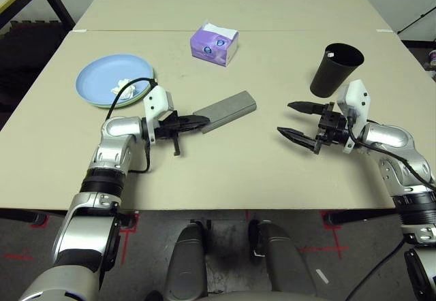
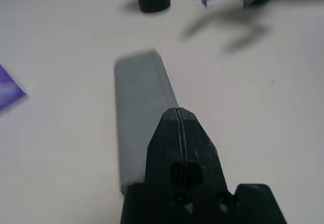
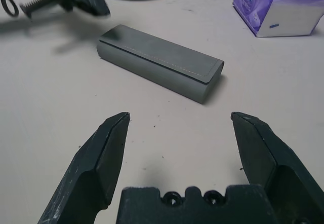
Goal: Organize and tidy the items on the table.
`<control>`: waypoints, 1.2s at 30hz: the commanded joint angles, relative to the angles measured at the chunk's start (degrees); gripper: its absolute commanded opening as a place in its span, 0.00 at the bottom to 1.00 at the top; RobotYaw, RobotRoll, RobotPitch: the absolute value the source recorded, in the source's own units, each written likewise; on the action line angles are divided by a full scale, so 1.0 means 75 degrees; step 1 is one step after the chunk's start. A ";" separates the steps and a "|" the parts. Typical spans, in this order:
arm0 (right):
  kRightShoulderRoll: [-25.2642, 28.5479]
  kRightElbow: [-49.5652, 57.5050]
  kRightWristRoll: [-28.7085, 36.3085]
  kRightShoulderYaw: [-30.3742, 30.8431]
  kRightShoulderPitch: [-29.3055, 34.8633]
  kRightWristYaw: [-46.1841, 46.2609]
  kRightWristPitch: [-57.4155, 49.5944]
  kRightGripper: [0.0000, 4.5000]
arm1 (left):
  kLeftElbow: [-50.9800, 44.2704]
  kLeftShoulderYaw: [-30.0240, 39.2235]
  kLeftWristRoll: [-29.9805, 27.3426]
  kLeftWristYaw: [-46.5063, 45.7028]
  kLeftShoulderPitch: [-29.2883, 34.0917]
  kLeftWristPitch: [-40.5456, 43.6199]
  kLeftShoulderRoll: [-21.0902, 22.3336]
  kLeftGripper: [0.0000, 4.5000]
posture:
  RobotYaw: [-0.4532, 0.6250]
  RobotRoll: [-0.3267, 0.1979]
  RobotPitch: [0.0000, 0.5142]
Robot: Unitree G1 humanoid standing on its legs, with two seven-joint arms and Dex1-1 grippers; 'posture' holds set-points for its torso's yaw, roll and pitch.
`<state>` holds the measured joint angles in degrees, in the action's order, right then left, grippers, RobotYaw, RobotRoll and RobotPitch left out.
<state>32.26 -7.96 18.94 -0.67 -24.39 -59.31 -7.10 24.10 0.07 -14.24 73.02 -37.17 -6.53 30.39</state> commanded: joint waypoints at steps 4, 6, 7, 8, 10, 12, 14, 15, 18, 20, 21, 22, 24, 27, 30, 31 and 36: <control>0.0038 -0.0073 -0.0020 -0.0084 -0.0096 0.0045 0.0147 1.00 | -0.1113 0.0207 -0.0469 -0.0380 0.0217 0.0672 0.0104 0.01 | 0.36 0.62 0.26; -0.0033 -0.0132 0.0028 -0.0112 -0.0144 0.0107 0.0125 1.00 | -0.1110 0.0269 -0.0456 -0.0692 0.0143 0.0710 -0.0019 0.01 | 0.36 0.62 0.25; -0.0058 -0.0164 0.0024 -0.0115 -0.0166 0.0144 0.0143 1.00 | -0.1011 0.0337 -0.0399 -0.0929 0.0076 0.0521 -0.0121 0.04 | 0.36 0.62 0.25; -0.0076 -0.0183 0.0015 -0.0111 -0.0180 0.0178 0.0168 1.00 | -0.0905 0.0423 -0.0355 -0.1171 0.0015 0.0307 -0.0218 0.09 | 0.35 0.62 0.25; -0.0123 -0.0150 0.0032 -0.0123 -0.0206 0.0265 0.0182 1.00 | -0.0872 0.0608 -0.0393 -0.1679 -0.0002 0.0341 -0.0358 0.23 | 0.35 0.62 0.25; -0.0174 -0.0063 0.0071 -0.0158 -0.0219 0.0378 0.0126 1.00 | -0.0971 0.0686 -0.0411 -0.1985 0.0141 0.0432 -0.0428 0.39 | 0.34 0.62 0.24; -0.0200 0.0006 0.0079 -0.0194 -0.0215 0.0497 0.0102 1.00 | -0.1076 0.0693 -0.0422 -0.2169 0.0332 0.0471 -0.0474 0.56 | 0.34 0.62 0.24; -0.0195 0.0037 0.0065 -0.0190 -0.0207 0.0535 0.0124 1.00 | -0.1100 0.0687 -0.0418 -0.2229 0.0409 0.0469 -0.0490 0.65 | 0.34 0.62 0.24; -0.0230 0.0195 0.0120 -0.0282 -0.0165 0.0824 0.0034 1.00 | -0.1112 0.0633 -0.0411 -0.2270 0.0564 0.0422 -0.0530 0.91 | 0.33 0.62 0.23; -0.0292 0.0254 0.0277 -0.0435 -0.0164 0.1073 -0.0147 1.00 | -0.1081 0.0609 -0.0407 -0.2294 0.0566 0.0415 -0.0572 1.00 | 0.33 0.62 0.22; -0.0341 0.0253 0.0335 -0.0529 -0.0164 0.1203 -0.0174 1.00 | -0.1035 0.0598 -0.0401 -0.2311 0.0530 0.0413 -0.0599 1.00 | 0.33 0.62 0.22; -0.0380 0.0248 0.0371 -0.0596 -0.0153 0.1287 -0.0168 1.00 | -0.0979 0.0589 -0.0389 -0.2322 0.0491 0.0395 -0.0623 1.00 | 0.32 0.62 0.22; -0.0443 0.0243 0.0395 -0.0732 -0.0071 0.1458 -0.0118 1.00 | -0.0869 0.0558 -0.0361 -0.2332 0.0400 0.0361 -0.0683 1.00 | 0.32 0.62 0.22; -0.0552 0.0229 0.0433 -0.0943 0.0047 0.1759 -0.0094 1.00 | -0.0708 0.0496 -0.0344 -0.2287 0.0254 0.0315 -0.0743 1.00 | 0.32 0.62 0.22; -0.0657 0.0208 0.0525 -0.1156 0.0096 0.2091 -0.0211 1.00 | -0.0520 0.0407 -0.0342 -0.2176 0.0090 0.0311 -0.0768 1.00 | 0.31 0.62 0.22; -0.0666 0.0176 0.0527 -0.1209 0.0103 0.2162 -0.0198 1.00 | -0.0452 0.0378 -0.0331 -0.2141 0.0040 0.0295 -0.0773 1.00 | 0.31 0.62 0.22; -0.0578 0.0128 0.0528 -0.1313 0.0244 0.2240 -0.0200 1.00 | -0.0348 0.0145 -0.0433 -0.1724 -0.0123 0.0435 -0.0827 1.00 | 0.31 0.62 0.23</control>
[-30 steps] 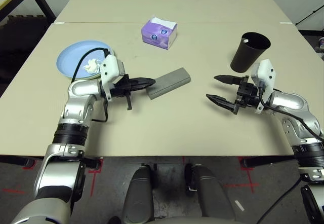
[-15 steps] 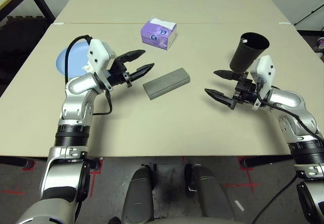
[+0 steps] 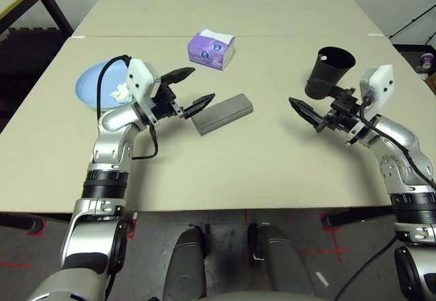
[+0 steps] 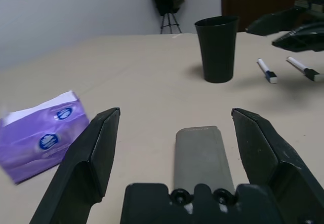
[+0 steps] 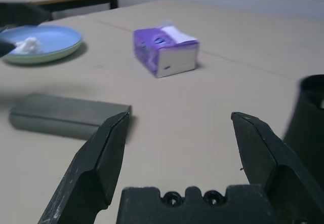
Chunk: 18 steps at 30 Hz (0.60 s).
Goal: Organize and tidy the items on the table.
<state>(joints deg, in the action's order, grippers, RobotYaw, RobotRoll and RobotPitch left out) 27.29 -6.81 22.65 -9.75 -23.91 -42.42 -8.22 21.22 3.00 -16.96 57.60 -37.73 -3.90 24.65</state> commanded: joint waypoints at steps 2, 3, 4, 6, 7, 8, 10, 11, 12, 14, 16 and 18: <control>0.0154 -0.0001 0.0039 -0.0091 0.0234 -0.0073 -0.0106 1.00 | -0.0068 -0.0411 -0.0115 0.0649 -0.0012 0.0196 -0.0045 1.00 | 0.30 0.62 0.24; 0.0228 -0.0023 0.0035 -0.0083 0.0235 -0.0129 -0.0147 1.00 | -0.0148 -0.0574 -0.0125 0.0917 0.0024 0.0319 -0.0012 1.00 | 0.30 0.62 0.24; 0.0281 -0.0038 0.0030 -0.0077 0.0233 -0.0170 -0.0175 1.00 | -0.0200 -0.0682 -0.0128 0.1096 0.0047 0.0403 0.0012 1.00 | 0.30 0.62 0.24; 0.0391 -0.0078 -0.0022 -0.0048 0.0213 -0.0262 -0.0164 1.00 | -0.0250 -0.0863 -0.0098 0.1401 0.0078 0.0541 0.0070 1.00 | 0.30 0.62 0.25; 0.0439 -0.0098 -0.0031 -0.0037 0.0194 -0.0308 -0.0156 1.00 | -0.0241 -0.0933 -0.0075 0.1530 0.0093 0.0575 0.0101 1.00 | 0.29 0.62 0.25; 0.0507 -0.0120 -0.0067 -0.0012 0.0171 -0.0362 -0.0138 1.00 | -0.0210 -0.1019 -0.0030 0.1679 0.0108 0.0568 0.0141 1.00 | 0.29 0.62 0.25; 0.0664 -0.0162 -0.0103 0.0023 0.0103 -0.0504 -0.0135 1.00 | -0.0060 -0.1187 0.0075 0.1927 0.0106 0.0517 0.0187 1.00 | 0.29 0.62 0.26; 0.0768 -0.0176 -0.0154 0.0059 0.0082 -0.0605 -0.0096 1.00 | 0.0051 -0.1272 0.0152 0.2036 0.0089 0.0435 0.0201 1.00 | 0.28 0.62 0.26; 0.0837 -0.0185 -0.0186 0.0078 0.0072 -0.0678 -0.0068 1.00 | 0.0121 -0.1326 0.0199 0.2100 0.0075 0.0380 0.0207 1.00 | 0.28 0.62 0.26; 0.1048 -0.0212 -0.0293 0.0143 0.0078 -0.0897 -0.0023 1.00 | 0.0313 -0.1388 0.0281 0.2158 0.0016 0.0256 0.0175 1.00 | 0.28 0.62 0.26; 0.1273 -0.0281 -0.0418 0.0219 0.0079 -0.1144 0.0047 1.00 | 0.0500 -0.1439 0.0375 0.2207 -0.0040 0.0097 0.0150 1.00 | 0.28 0.62 0.26; 0.1520 -0.0432 -0.0587 0.0317 -0.0017 -0.1406 0.0140 1.00 | 0.0645 -0.1463 0.0424 0.2224 -0.0083 -0.0019 0.0123 1.00 | 0.27 0.62 0.26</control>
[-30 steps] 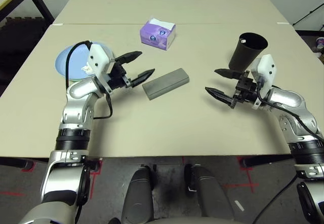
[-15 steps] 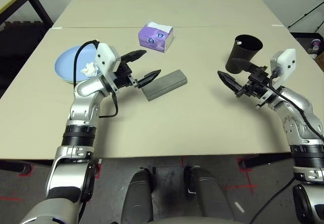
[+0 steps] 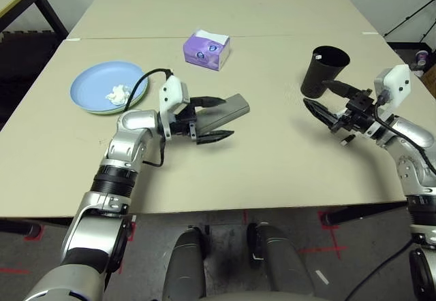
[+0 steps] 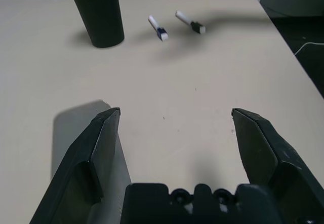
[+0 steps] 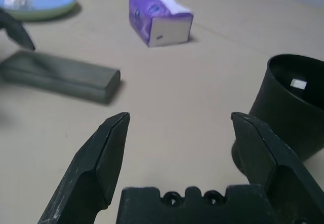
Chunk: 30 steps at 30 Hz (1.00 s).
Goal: Organize and tidy the items on the table.
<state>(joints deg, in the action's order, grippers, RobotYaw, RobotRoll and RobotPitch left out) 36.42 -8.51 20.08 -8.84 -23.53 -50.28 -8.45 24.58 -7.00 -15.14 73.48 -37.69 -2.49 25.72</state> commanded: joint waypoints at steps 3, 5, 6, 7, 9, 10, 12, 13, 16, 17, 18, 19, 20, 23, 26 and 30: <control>0.0926 -0.0716 -0.0725 0.0581 -0.0554 -0.0981 0.0450 1.00 | 0.0354 -0.0120 0.0196 0.0073 -0.0152 -0.0318 -0.0087 1.00 | 0.27 0.62 0.25; 0.1309 -0.1152 -0.1134 0.0914 -0.0923 -0.1380 0.0727 1.00 | 0.0403 -0.0079 0.0182 0.0008 -0.0198 -0.0370 -0.0150 1.00 | 0.28 0.62 0.25; 0.1426 -0.1341 -0.1263 0.1040 -0.1092 -0.1543 0.0823 1.00 | 0.0422 -0.0057 0.0172 -0.0018 -0.0222 -0.0394 -0.0178 1.00 | 0.28 0.62 0.25; 0.1531 -0.1529 -0.1360 0.1169 -0.1343 -0.1722 0.0785 1.00 | 0.0430 -0.0023 0.0146 -0.0065 -0.0251 -0.0420 -0.0219 1.00 | 0.29 0.62 0.26; 0.1763 -0.1821 -0.1684 0.1505 -0.1795 -0.2155 0.0814 1.00 | 0.0401 0.0026 0.0097 -0.0153 -0.0290 -0.0420 -0.0288 1.00 | 0.29 0.62 0.26; 0.1866 -0.1922 -0.1843 0.1670 -0.1986 -0.2337 0.0806 1.00 | 0.0372 0.0044 0.0082 -0.0193 -0.0298 -0.0412 -0.0318 1.00 | 0.30 0.62 0.26; 0.2086 -0.2035 -0.2193 0.2064 -0.2370 -0.2754 0.0631 1.00 | 0.0272 0.0086 0.0039 -0.0286 -0.0287 -0.0346 -0.0384 1.00 | 0.31 0.62 0.27; 0.2199 -0.2040 -0.2343 0.2259 -0.2534 -0.3017 0.0575 1.00 | 0.0215 0.0096 0.0025 -0.0323 -0.0273 -0.0314 -0.0409 1.00 | 0.31 0.62 0.27; 0.2532 -0.2118 -0.2941 0.2793 -0.2891 -0.3569 0.0691 1.00 | 0.0066 0.0091 0.0012 -0.0431 -0.0208 -0.0262 -0.0467 1.00 | 0.32 0.62 0.28; 0.2620 -0.2193 -0.3165 0.2975 -0.3048 -0.3758 0.0792 1.00 | 0.0015 0.0088 0.0013 -0.0461 -0.0169 -0.0250 -0.0479 1.00 | 0.32 0.62 0.28; 0.2691 -0.2283 -0.3370 0.3136 -0.3204 -0.3922 0.0938 1.00 | -0.0033 0.0082 0.0015 -0.0486 -0.0137 -0.0235 -0.0487 1.00 | 0.32 0.62 0.29; 0.2762 -0.2378 -0.3582 0.3318 -0.3372 -0.4110 0.1117 1.00 | -0.0075 0.0086 0.0016 -0.0517 -0.0104 -0.0223 -0.0491 1.00 | 0.33 0.62 0.29; 0.2800 -0.2468 -0.3749 0.3442 -0.3511 -0.4240 0.1249 1.00 | -0.0114 0.0086 0.0017 -0.0548 -0.0079 -0.0208 -0.0494 1.00 | 0.33 0.62 0.29; 0.2892 -0.2700 -0.4277 0.3811 -0.3899 -0.4603 0.1738 1.00 | -0.0205 0.0103 0.0014 -0.0609 -0.0021 -0.0193 -0.0464 1.00 | 0.34 0.62 0.29; 0.3049 -0.2911 -0.4709 0.4169 -0.4140 -0.5109 0.2680 1.00 | -0.0306 0.0111 0.0007 -0.0656 0.0028 -0.0164 -0.0435 1.00 | 0.34 0.62 0.30; 0.3048 -0.3071 -0.5044 0.4389 -0.4255 -0.5399 0.3418 1.00 | -0.0417 0.0108 -0.0024 -0.0675 0.0043 -0.0089 -0.0423 1.00 | 0.34 0.62 0.32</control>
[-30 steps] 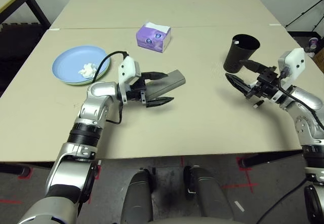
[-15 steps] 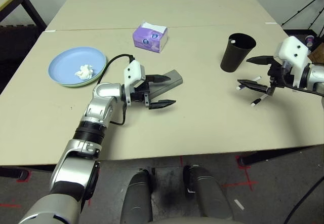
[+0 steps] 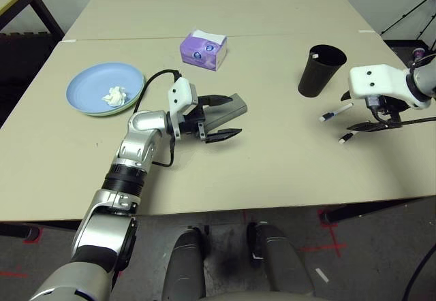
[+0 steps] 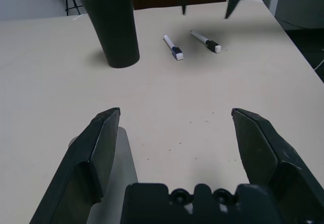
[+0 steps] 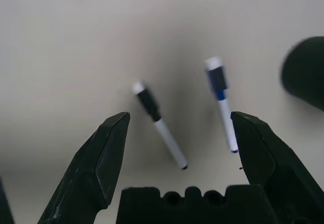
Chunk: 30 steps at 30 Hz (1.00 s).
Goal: Organize and tidy the items on the table.
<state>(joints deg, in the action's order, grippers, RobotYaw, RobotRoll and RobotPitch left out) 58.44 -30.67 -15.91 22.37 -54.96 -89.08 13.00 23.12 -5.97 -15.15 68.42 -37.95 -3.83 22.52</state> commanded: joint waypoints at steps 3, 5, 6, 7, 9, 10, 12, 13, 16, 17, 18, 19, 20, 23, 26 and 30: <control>-0.0004 -0.0292 -0.0483 0.0372 -0.0094 -0.0173 0.1328 1.00 | -0.0272 -0.0038 -0.0040 0.0007 0.0064 0.0136 0.0016 1.00 | 0.34 0.62 0.34; -0.0078 -0.0399 -0.0591 0.0416 -0.0087 -0.0059 0.1715 1.00 | -0.0344 -0.0020 -0.0076 0.0002 0.0047 0.0211 0.0037 1.00 | 0.34 0.62 0.35; -0.0108 -0.0470 -0.0638 0.0428 -0.0078 -0.0009 0.1955 1.00 | -0.0390 -0.0008 -0.0096 -0.0005 0.0043 0.0254 0.0048 1.00 | 0.34 0.62 0.35; -0.0127 -0.0539 -0.0679 0.0428 -0.0057 0.0017 0.2102 1.00 | -0.0440 0.0008 -0.0116 -0.0013 0.0045 0.0298 0.0061 1.00 | 0.34 0.62 0.36; -0.0169 -0.0723 -0.0780 0.0440 -0.0050 0.0108 0.2367 1.00 | -0.0525 0.0042 -0.0144 -0.0049 0.0064 0.0375 0.0073 1.00 | 0.35 0.62 0.36; -0.0200 -0.0800 -0.0823 0.0442 -0.0047 0.0153 0.2468 1.00 | -0.0576 0.0068 -0.0162 -0.0069 0.0086 0.0416 0.0082 1.00 | 0.35 0.62 0.36; -0.0274 -0.0990 -0.0973 0.0488 -0.0080 0.0293 0.2701 1.00 | -0.0648 0.0108 -0.0181 -0.0122 0.0127 0.0488 0.0096 1.00 | 0.35 0.62 0.36; -0.0312 -0.1098 -0.1061 0.0527 -0.0109 0.0342 0.2818 1.00 | -0.0681 0.0137 -0.0192 -0.0179 0.0148 0.0529 0.0091 1.00 | 0.35 0.62 0.36; -0.0409 -0.1391 -0.1368 0.0676 -0.0250 0.0572 0.3164 1.00 | -0.0805 0.0184 -0.0218 -0.0273 0.0221 0.0640 0.0099 1.00 | 0.36 0.62 0.36; -0.0451 -0.1496 -0.1470 0.0710 -0.0309 0.0697 0.3274 1.00 | -0.0840 0.0187 -0.0220 -0.0280 0.0242 0.0657 0.0106 1.00 | 0.36 0.62 0.37; -0.0511 -0.1638 -0.1548 0.0758 -0.0379 0.0756 0.3377 1.00 | -0.0878 0.0191 -0.0214 -0.0292 0.0272 0.0676 0.0114 1.00 | 0.36 0.62 0.37; -0.0555 -0.1745 -0.1598 0.0785 -0.0429 0.0785 0.3448 1.00 | -0.0905 0.0195 -0.0211 -0.0302 0.0293 0.0691 0.0121 1.00 | 0.36 0.62 0.37; -0.0603 -0.1852 -0.1629 0.0825 -0.0478 0.0768 0.3537 1.00 | -0.0939 0.0210 -0.0209 -0.0324 0.0321 0.0716 0.0141 1.00 | 0.37 0.62 0.38; -0.0685 -0.2123 -0.1750 0.0914 -0.0595 0.0817 0.3714 1.00 | -0.1044 0.0233 -0.0209 -0.0381 0.0399 0.0782 0.0188 1.00 | 0.37 0.62 0.39; -0.0732 -0.2355 -0.1806 0.0968 -0.0682 0.0841 0.3891 1.00 | -0.1148 0.0226 -0.0225 -0.0432 0.0450 0.0852 0.0202 1.00 | 0.38 0.62 0.41; -0.0829 -0.2490 -0.1820 0.0972 -0.0770 0.0745 0.4006 1.00 | -0.1200 0.0205 -0.0229 -0.0493 0.0475 0.0889 0.0196 1.00 | 0.38 0.62 0.42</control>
<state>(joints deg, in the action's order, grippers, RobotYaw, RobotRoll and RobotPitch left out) 52.46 -48.67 -29.44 28.75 -60.18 -83.13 42.37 15.53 -4.42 -16.50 64.87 -35.26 2.44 23.77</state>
